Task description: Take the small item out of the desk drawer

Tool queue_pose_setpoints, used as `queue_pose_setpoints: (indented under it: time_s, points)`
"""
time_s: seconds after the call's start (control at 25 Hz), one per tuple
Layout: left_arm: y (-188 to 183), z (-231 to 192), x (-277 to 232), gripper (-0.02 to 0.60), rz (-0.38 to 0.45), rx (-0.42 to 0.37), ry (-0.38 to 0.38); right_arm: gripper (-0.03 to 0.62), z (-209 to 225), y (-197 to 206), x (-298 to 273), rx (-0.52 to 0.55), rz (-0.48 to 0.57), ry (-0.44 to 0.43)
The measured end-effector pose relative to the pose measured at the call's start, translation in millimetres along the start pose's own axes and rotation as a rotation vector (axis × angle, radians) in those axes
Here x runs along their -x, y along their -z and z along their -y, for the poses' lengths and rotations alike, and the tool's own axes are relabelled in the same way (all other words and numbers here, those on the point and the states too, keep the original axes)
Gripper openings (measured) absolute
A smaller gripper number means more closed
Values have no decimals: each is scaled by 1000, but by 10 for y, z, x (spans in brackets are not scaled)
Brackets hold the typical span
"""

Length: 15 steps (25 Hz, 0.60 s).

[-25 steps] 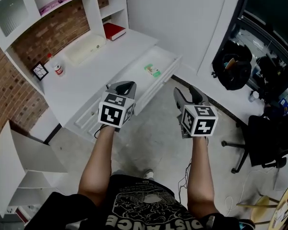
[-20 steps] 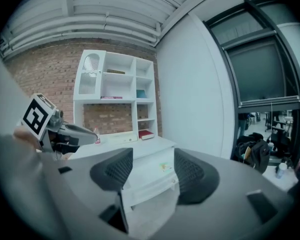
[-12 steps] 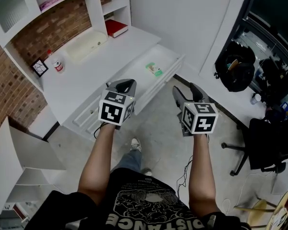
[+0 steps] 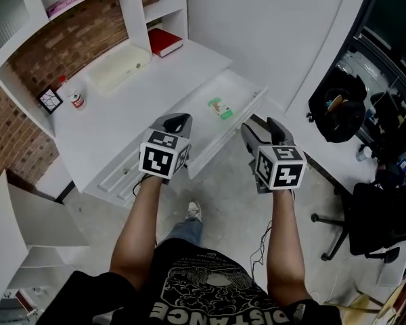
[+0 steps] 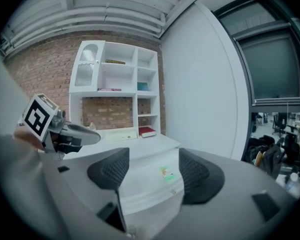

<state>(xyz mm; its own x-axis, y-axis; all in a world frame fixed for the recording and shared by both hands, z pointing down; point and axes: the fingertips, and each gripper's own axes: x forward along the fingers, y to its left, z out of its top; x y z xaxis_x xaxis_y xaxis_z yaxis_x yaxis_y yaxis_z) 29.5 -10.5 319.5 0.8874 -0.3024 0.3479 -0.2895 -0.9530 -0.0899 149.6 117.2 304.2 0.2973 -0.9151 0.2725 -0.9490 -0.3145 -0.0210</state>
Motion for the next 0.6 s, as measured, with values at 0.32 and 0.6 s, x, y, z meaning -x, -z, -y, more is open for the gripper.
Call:
queue_pose_setpoints:
  time_s: [0.32,0.6]
  points:
    - [-25,-662,-655,8,-27,34,-21,324,134,-160,-987,12,-37,-36]
    - [-112,-1179,-1170,8,-41,56,-20,336,222,-329,-1732,15,-70,-56]
